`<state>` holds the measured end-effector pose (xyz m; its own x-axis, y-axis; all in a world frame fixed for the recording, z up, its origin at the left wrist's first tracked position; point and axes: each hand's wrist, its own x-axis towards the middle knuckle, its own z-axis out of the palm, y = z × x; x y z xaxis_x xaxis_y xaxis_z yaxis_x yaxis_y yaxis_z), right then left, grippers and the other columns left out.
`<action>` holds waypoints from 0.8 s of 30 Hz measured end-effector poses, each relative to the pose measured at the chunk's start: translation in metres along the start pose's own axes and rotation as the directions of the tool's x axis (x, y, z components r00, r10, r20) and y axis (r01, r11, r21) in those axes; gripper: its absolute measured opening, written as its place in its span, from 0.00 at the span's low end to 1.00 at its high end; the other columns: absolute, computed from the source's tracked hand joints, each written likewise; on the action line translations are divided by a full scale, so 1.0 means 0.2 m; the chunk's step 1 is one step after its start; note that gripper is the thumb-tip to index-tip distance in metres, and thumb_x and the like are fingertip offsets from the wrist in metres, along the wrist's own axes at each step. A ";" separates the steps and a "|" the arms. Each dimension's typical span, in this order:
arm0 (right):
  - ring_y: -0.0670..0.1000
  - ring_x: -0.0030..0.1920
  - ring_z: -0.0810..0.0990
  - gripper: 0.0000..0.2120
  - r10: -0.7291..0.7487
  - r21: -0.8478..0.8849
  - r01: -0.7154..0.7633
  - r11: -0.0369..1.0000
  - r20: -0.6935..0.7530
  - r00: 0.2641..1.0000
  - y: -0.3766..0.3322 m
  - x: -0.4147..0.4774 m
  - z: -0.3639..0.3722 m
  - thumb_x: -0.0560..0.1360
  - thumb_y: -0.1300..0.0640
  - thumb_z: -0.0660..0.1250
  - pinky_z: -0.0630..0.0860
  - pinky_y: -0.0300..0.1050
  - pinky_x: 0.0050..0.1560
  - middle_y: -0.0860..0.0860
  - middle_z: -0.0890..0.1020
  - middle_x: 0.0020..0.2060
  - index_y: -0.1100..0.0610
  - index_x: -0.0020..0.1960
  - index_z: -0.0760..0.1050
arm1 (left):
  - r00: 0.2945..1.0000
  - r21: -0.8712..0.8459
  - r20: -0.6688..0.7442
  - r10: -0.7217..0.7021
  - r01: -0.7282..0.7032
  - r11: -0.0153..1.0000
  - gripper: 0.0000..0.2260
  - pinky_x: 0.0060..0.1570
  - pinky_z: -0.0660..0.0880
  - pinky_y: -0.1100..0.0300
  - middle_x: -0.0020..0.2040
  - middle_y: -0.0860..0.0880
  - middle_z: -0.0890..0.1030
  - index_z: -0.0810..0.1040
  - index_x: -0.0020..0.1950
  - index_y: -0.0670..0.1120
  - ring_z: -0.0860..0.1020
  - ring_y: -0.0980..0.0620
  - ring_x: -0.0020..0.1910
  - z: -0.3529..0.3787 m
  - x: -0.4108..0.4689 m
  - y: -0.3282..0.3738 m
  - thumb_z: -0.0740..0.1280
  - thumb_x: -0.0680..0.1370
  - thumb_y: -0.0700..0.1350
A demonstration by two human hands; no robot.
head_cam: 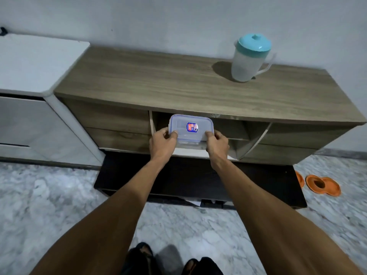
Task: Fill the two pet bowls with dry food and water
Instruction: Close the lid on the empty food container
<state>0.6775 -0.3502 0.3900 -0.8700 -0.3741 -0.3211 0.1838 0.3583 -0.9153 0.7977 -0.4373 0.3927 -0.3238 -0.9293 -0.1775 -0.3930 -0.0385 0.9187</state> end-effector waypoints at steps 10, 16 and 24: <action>0.54 0.48 0.82 0.14 -0.105 0.047 0.105 0.993 -0.009 0.994 0.45 0.37 0.36 0.70 0.48 0.65 0.80 0.56 0.54 0.49 0.84 0.44 0.50 0.52 0.82 | 0.996 -0.061 -0.041 0.078 -0.081 0.995 0.17 0.52 0.80 0.54 0.56 0.46 0.81 0.74 0.59 0.47 0.81 0.49 0.52 0.20 0.41 -0.57 0.71 0.74 0.51; 0.57 0.51 0.83 0.17 -0.221 0.033 0.222 0.975 -0.021 0.975 0.63 0.71 0.60 0.66 0.43 0.66 0.80 0.59 0.54 0.53 0.85 0.47 0.52 0.49 0.81 | 0.988 -0.153 -0.063 0.144 -0.153 0.976 0.26 0.62 0.77 0.50 0.58 0.46 0.81 0.74 0.67 0.43 0.80 0.49 0.58 0.34 0.74 -0.80 0.71 0.72 0.52; 0.56 0.54 0.77 0.23 -0.191 0.005 0.191 0.982 -0.015 0.981 0.66 0.99 0.75 0.76 0.48 0.68 0.75 0.50 0.63 0.57 0.78 0.58 0.62 0.65 0.73 | 0.985 0.039 -0.074 0.158 -0.156 0.987 0.20 0.54 0.71 0.57 0.57 0.43 0.77 0.71 0.69 0.40 0.76 0.47 0.59 0.46 1.01 -0.85 0.63 0.81 0.50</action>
<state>0.5985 -0.5057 0.1688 -0.8957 -0.4231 -0.1368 0.0166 0.2758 -0.9611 0.7199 -0.5857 0.1679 -0.3173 -0.9483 -0.0033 -0.3713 0.1210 0.9206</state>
